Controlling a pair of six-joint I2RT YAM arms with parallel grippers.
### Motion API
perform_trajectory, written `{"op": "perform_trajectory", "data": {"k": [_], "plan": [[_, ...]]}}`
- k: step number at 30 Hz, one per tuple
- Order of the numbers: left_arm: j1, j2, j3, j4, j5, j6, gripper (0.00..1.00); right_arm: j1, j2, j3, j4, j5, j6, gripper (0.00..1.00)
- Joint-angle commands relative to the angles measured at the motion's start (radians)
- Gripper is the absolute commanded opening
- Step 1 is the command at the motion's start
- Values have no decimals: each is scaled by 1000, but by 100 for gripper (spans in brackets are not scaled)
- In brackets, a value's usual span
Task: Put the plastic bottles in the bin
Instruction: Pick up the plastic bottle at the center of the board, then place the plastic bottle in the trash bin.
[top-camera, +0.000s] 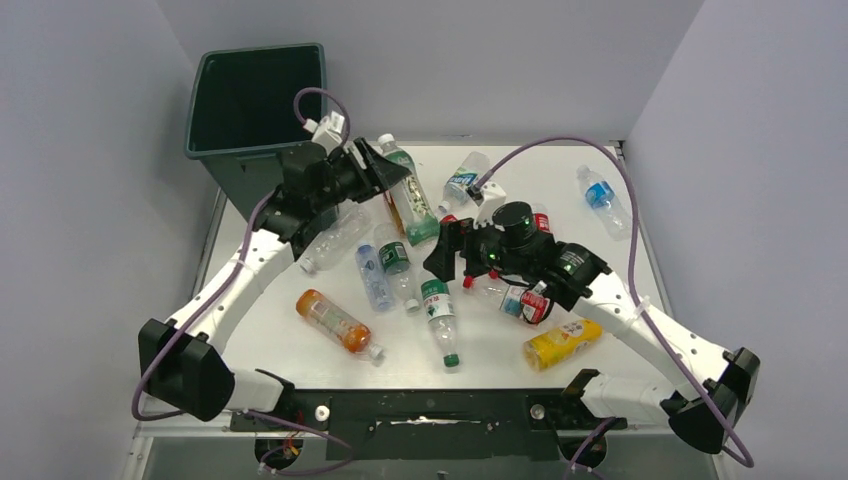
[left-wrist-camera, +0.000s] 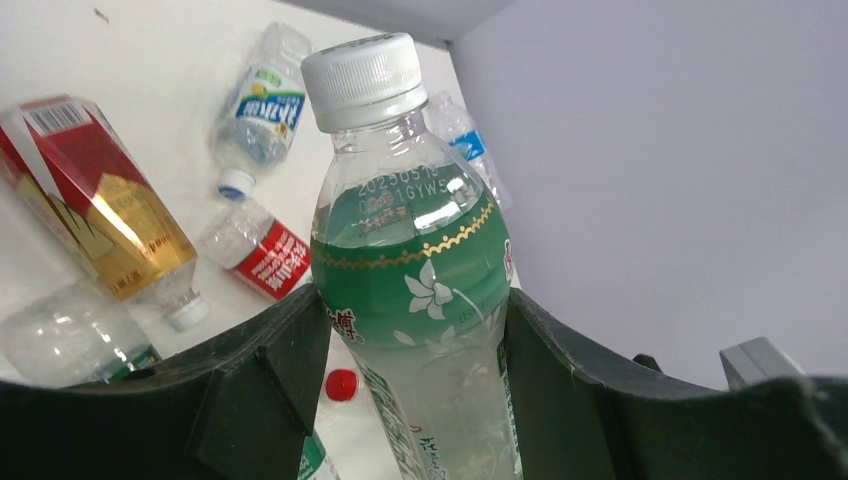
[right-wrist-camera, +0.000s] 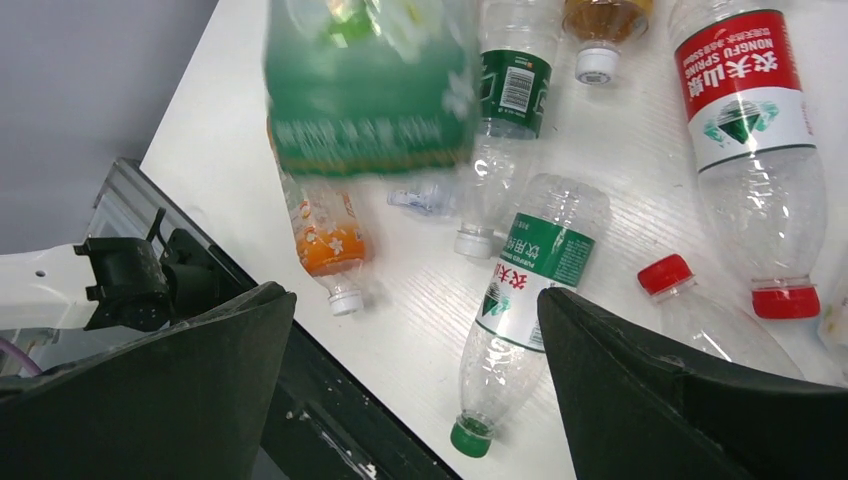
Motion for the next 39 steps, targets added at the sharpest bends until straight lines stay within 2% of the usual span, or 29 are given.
{"op": "perform_trajectory", "data": {"k": [1,6,11,20,28,33,35,39], "plan": [[70,6,147,-20,75,39,34,7,-82,50,-29,71,29,98],[162,35,292,-72,121,59,34,7,-118,61,-73,101,38,98],[311,74,409,-59,176,29,34,7,-132,51,-93,108,49,98],[577,152,459,180,276,-162,33,7,-137,38,-96,97,55,98],[685,256,525,238,286,-174,33,7,-131,14,-87,87,61,98],[741,300,579,211,275,-137,33,7,-126,10,-93,92,64,98],[742,332,634,155,275,-96,39,7,-124,10,-92,93,66,98],[741,373,711,10,253,0,68,7,-110,9,-85,95,69,98]]}}
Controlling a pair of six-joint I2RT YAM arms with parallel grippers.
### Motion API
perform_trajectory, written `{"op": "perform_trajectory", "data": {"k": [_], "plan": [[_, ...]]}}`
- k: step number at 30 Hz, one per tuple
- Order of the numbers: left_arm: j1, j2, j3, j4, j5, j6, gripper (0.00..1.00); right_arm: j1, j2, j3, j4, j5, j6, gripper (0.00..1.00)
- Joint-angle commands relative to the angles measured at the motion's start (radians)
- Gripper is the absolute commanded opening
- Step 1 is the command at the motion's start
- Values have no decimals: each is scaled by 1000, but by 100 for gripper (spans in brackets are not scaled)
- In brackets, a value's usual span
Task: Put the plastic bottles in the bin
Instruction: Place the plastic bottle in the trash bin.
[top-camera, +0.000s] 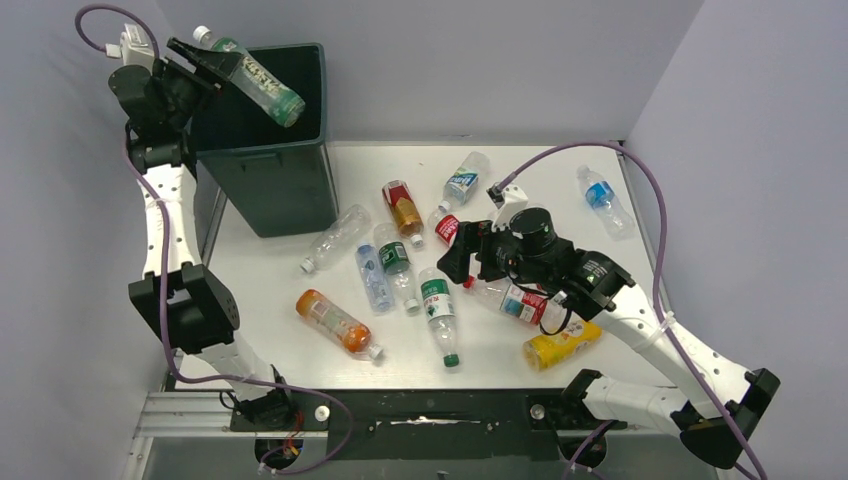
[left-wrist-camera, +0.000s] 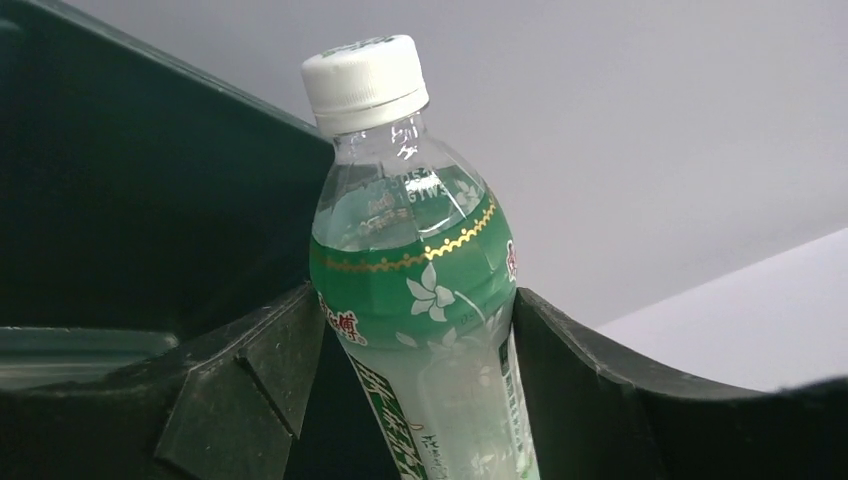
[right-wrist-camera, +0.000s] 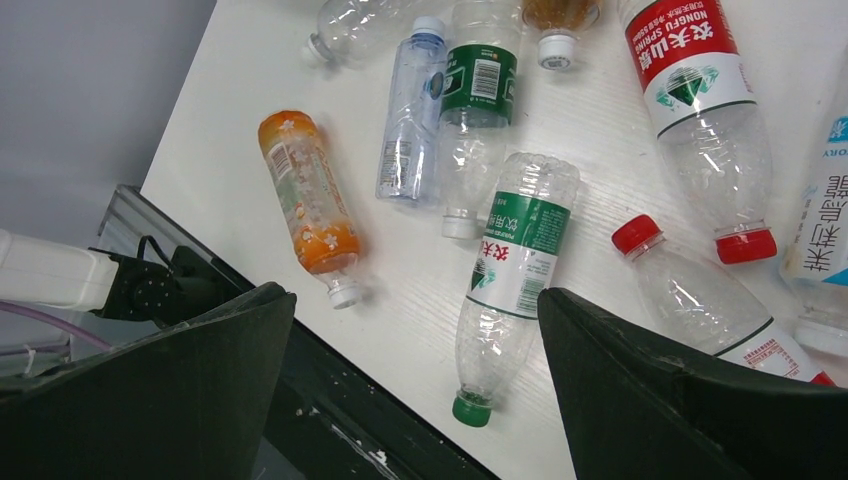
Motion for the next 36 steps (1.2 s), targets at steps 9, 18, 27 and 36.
{"op": "perform_trajectory", "data": {"k": [9,18,27,36], "plan": [[-3,51,259,-445,-127,300,84,7,25,-5,26,45,25,98],[-42,-45,246,-510,1,335,84,-70,46,-14,-128,282,117,98],[-180,-282,-106,-390,62,303,85,-433,19,-57,-87,281,56,98],[-497,-426,-428,-342,-41,325,85,-794,310,127,106,238,-177,98]]}}
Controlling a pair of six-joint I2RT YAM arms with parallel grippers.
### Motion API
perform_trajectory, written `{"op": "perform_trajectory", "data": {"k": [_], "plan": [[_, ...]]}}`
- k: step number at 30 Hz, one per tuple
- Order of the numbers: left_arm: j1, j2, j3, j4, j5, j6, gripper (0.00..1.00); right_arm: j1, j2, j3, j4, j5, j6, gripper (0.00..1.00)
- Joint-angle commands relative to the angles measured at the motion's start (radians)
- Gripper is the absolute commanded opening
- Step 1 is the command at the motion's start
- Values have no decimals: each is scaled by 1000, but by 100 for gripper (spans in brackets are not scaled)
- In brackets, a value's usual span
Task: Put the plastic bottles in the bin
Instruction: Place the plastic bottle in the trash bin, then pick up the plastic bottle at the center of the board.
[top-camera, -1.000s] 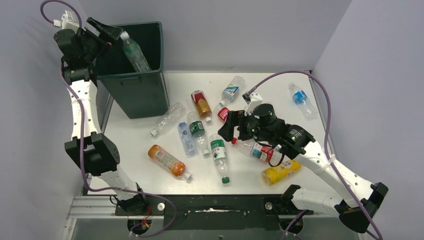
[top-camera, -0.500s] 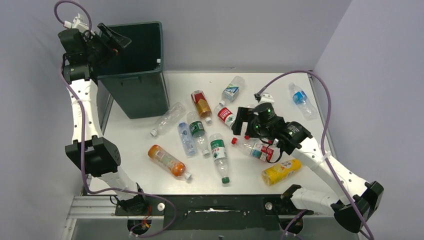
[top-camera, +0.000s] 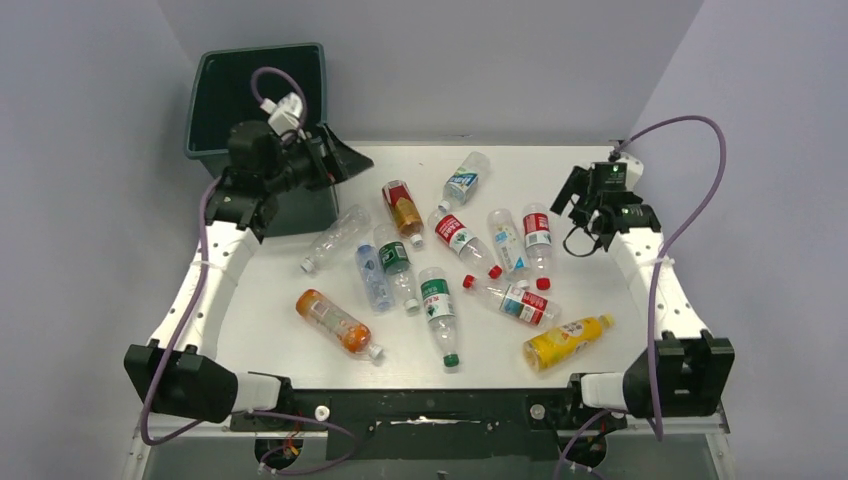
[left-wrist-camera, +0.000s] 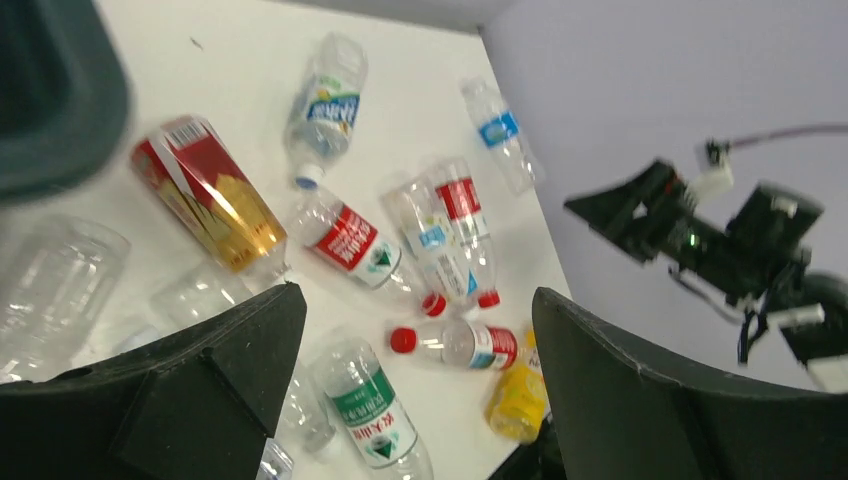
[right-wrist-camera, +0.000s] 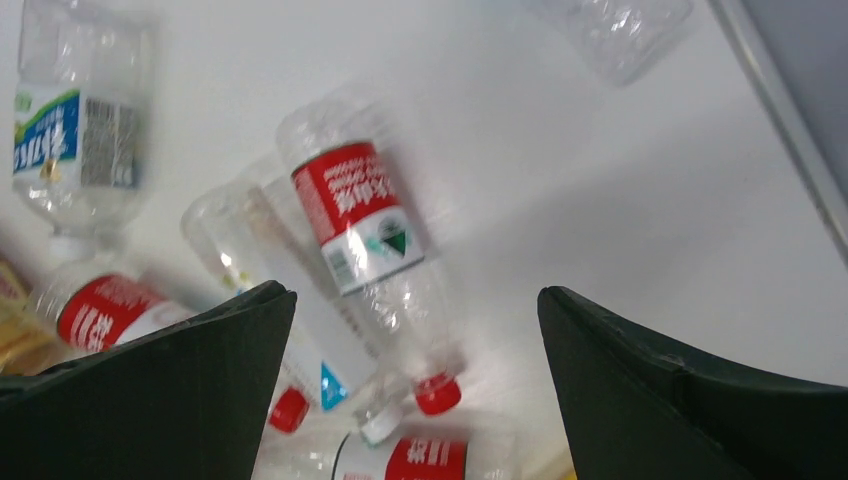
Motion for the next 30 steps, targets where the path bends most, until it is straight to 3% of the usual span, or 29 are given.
{"op": "perform_trajectory", "data": {"k": [1,8,14,20,30], "plan": [[-82,-45,-68,45,-48,36,85,-106,170,168,181,-35,-149,98],[-130,-84,-140,-29,-54,118,85,-183,509,529,145,-24,-317,98],[-138,-88,-171,-81,-74,179,85,-260,693,697,116,-36,-423,98],[-141,-56,-171,-96,-48,196,85,-309,759,700,118,-28,-535,98],[-165,-5,-196,-59,-11,189,85,-366,779,615,147,-150,-637,98]]}}
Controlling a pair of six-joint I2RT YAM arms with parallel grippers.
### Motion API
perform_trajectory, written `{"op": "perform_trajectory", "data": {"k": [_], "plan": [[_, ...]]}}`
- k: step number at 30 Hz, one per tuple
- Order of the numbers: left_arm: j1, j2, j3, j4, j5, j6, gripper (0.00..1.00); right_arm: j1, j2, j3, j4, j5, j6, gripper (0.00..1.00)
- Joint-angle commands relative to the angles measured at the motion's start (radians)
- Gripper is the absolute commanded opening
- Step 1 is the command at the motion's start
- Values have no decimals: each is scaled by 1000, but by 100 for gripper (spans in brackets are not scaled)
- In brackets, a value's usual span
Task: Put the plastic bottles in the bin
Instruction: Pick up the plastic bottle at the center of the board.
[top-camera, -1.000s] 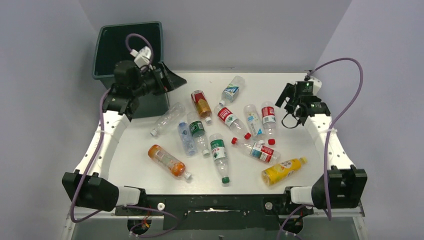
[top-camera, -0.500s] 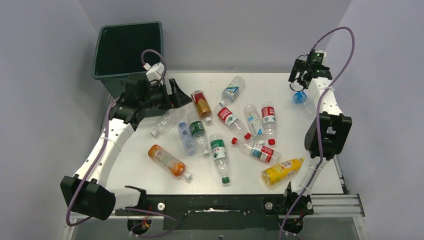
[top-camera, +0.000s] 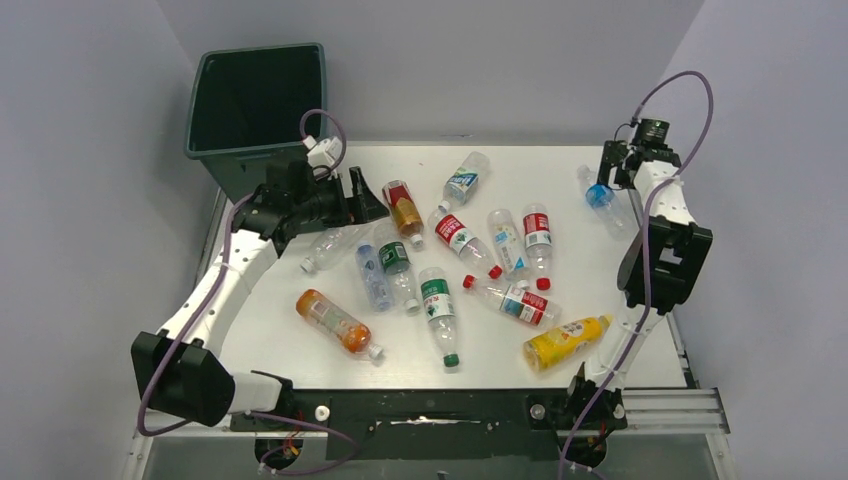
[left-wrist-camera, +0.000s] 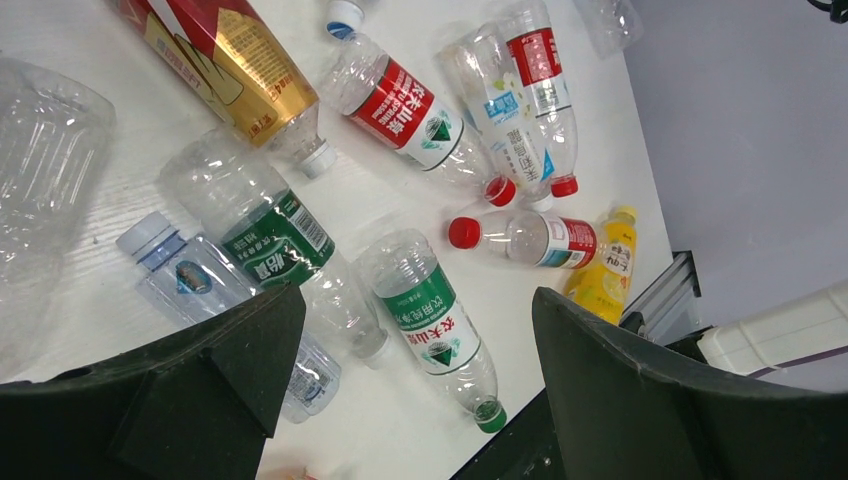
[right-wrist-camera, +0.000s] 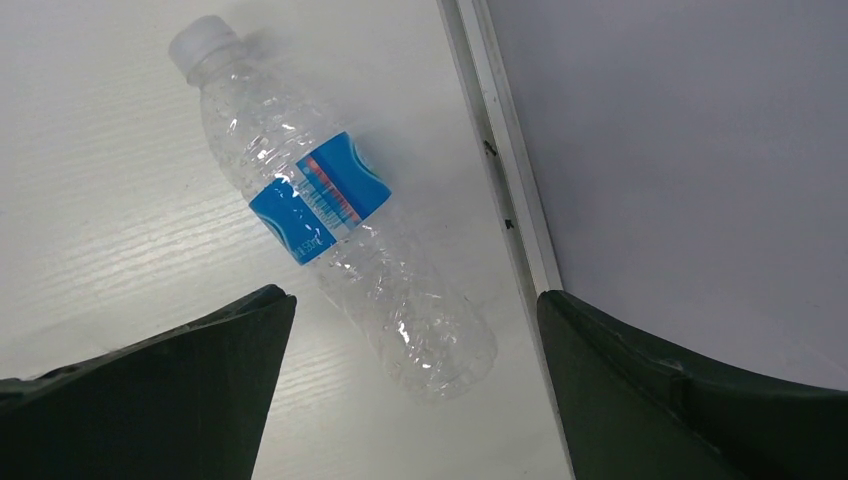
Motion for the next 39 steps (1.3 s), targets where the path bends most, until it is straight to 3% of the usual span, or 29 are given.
{"op": "perform_trajectory", "data": {"k": [1,13,22,24,30,34,39], "plan": [[-16,14,9,38,32,18,85,-15,-7,-50,50,-66,-78,98],[-42,58,53,15,-3,34,85,-19,45,-148,85,-96,-105,98],[-53,66,83,-4,-38,51,85,34,117,-120,45,30,-110,99],[-58,63,77,-6,-46,54,85,42,131,-119,38,32,-98,94],[-60,61,73,-11,-45,51,85,51,142,-115,8,8,-16,62],[-59,70,83,-21,-31,45,85,81,92,-133,10,-2,25,56],[-60,83,90,-27,-44,28,85,133,1,-153,7,-19,72,56]]}}
